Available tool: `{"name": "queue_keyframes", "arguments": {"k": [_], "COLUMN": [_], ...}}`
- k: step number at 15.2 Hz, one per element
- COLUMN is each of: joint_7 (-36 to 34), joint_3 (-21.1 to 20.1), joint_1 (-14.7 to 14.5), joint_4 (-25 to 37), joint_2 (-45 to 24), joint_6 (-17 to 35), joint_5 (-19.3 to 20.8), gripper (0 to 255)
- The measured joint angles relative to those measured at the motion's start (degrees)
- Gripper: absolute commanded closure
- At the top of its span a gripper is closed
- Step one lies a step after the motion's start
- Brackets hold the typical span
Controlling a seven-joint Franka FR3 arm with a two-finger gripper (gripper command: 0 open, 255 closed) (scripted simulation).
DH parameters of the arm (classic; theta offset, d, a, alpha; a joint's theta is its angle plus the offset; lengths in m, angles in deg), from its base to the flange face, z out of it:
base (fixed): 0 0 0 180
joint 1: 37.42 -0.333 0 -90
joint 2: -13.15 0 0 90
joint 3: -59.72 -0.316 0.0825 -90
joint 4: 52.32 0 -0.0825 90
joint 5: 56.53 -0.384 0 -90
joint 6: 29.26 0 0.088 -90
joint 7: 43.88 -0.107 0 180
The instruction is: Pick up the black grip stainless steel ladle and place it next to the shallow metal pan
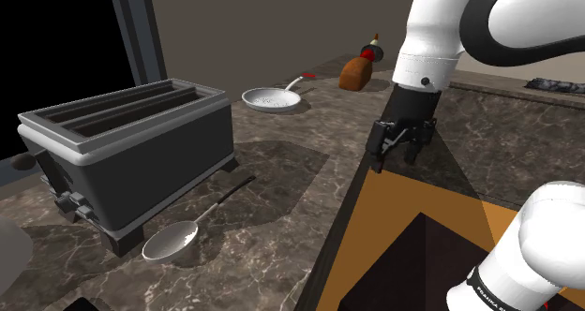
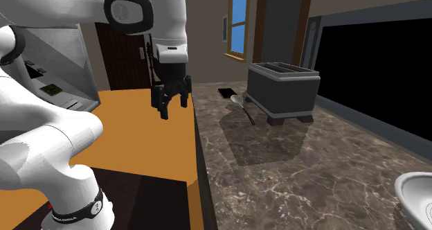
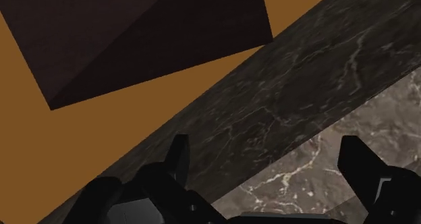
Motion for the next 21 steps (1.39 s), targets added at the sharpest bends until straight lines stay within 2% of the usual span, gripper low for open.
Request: {"name": "queue_keyframes", "arguments": {"k": [6,12,17,20,21], "joint_7": [-16.5,-33.0,-48.1,-59.7,-64.2], "joint_3": [-10.7,-22.2,-33.2,-42.7,-46.5], "joint_1": [2.2,7.5,14.9,21.4,24.0], "joint_4": [3.9,10.4,18.4,24.8,26.7], "joint_2": [-5.6,-14.4,-24.3,-33.1,-37.1], "joint_6": [5.8,12.6,17.8,20.3,21.3], "joint_5": [-6.0,-7.8,-4.0,2.7,6.3], "gripper": [0,0,0,0,0]}}
